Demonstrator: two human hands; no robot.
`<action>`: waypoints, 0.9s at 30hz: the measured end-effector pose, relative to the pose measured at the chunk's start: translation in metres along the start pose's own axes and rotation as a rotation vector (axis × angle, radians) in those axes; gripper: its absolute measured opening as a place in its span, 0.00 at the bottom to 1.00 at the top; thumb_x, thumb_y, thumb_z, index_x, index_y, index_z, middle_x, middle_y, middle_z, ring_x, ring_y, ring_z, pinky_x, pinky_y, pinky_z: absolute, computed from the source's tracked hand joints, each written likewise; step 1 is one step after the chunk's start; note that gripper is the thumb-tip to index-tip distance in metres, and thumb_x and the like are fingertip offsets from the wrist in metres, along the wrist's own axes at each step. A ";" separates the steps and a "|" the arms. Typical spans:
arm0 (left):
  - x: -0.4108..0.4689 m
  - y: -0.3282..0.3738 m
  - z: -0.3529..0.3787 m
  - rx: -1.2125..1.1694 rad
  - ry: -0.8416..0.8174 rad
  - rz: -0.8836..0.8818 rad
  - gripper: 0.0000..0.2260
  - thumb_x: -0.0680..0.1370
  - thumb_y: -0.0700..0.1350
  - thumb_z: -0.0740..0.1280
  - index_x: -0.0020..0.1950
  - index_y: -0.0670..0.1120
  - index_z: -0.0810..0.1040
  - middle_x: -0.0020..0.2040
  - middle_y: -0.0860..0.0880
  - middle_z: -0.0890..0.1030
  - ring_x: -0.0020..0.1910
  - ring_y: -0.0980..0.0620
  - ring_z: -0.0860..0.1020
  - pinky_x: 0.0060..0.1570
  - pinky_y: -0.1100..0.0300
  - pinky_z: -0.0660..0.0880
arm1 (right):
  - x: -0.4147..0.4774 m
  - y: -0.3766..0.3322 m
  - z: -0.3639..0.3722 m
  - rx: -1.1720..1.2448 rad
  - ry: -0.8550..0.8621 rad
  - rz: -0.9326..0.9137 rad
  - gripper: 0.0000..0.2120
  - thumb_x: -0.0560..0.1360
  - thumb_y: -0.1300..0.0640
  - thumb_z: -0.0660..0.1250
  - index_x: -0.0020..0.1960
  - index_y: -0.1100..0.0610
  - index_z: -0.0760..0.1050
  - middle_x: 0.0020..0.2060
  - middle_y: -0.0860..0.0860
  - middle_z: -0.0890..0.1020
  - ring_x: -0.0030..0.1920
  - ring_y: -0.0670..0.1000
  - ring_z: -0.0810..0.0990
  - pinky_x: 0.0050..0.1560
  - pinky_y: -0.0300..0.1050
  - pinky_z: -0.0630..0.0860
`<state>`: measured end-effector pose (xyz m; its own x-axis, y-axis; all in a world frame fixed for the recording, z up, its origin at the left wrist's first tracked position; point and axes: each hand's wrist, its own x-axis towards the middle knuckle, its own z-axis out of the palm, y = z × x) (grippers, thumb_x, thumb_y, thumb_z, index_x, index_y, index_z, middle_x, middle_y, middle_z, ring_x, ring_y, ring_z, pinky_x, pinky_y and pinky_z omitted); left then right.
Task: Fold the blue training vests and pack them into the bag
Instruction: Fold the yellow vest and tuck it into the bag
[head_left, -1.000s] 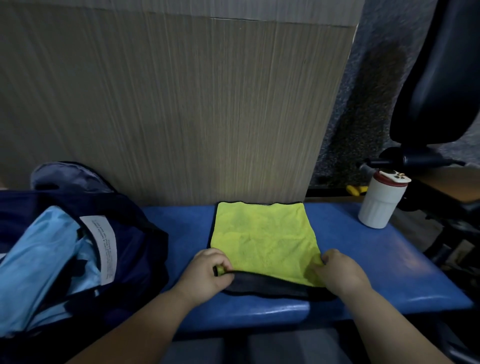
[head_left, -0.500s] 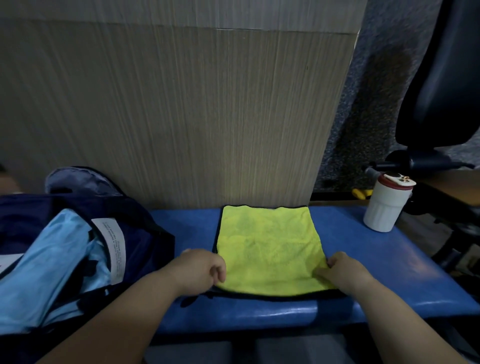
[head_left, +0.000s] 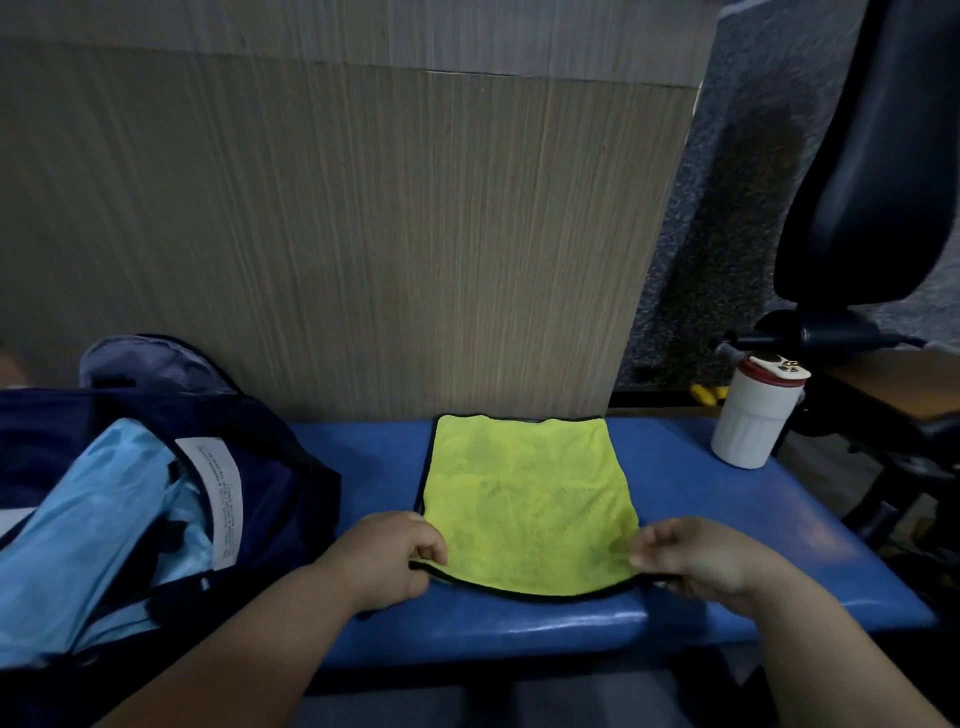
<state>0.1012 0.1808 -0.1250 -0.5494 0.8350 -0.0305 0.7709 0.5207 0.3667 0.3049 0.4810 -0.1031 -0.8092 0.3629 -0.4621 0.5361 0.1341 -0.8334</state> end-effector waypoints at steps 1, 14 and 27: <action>-0.001 -0.001 0.001 0.003 0.003 -0.002 0.14 0.72 0.45 0.69 0.56 0.58 0.80 0.52 0.61 0.75 0.51 0.61 0.73 0.51 0.68 0.70 | -0.001 0.001 -0.002 -0.047 -0.036 0.019 0.23 0.59 0.58 0.79 0.53 0.56 0.79 0.42 0.52 0.80 0.39 0.49 0.78 0.37 0.38 0.73; -0.014 0.001 -0.031 -0.603 -0.035 -0.123 0.04 0.74 0.42 0.73 0.44 0.51 0.82 0.37 0.55 0.76 0.38 0.59 0.73 0.42 0.67 0.69 | -0.009 -0.010 -0.011 -0.546 0.153 -0.152 0.18 0.71 0.48 0.76 0.30 0.53 0.70 0.27 0.43 0.69 0.30 0.42 0.67 0.34 0.39 0.61; 0.002 0.012 -0.047 -1.019 0.020 -0.258 0.08 0.70 0.45 0.73 0.47 0.45 0.81 0.42 0.50 0.82 0.44 0.53 0.78 0.45 0.61 0.72 | -0.004 -0.016 -0.006 0.118 0.130 -0.266 0.11 0.70 0.53 0.77 0.41 0.59 0.79 0.38 0.58 0.80 0.41 0.56 0.76 0.46 0.53 0.72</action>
<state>0.0937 0.1803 -0.0768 -0.6708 0.7121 -0.2074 -0.0008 0.2789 0.9603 0.3013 0.4832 -0.0860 -0.8757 0.4455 -0.1864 0.2715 0.1349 -0.9529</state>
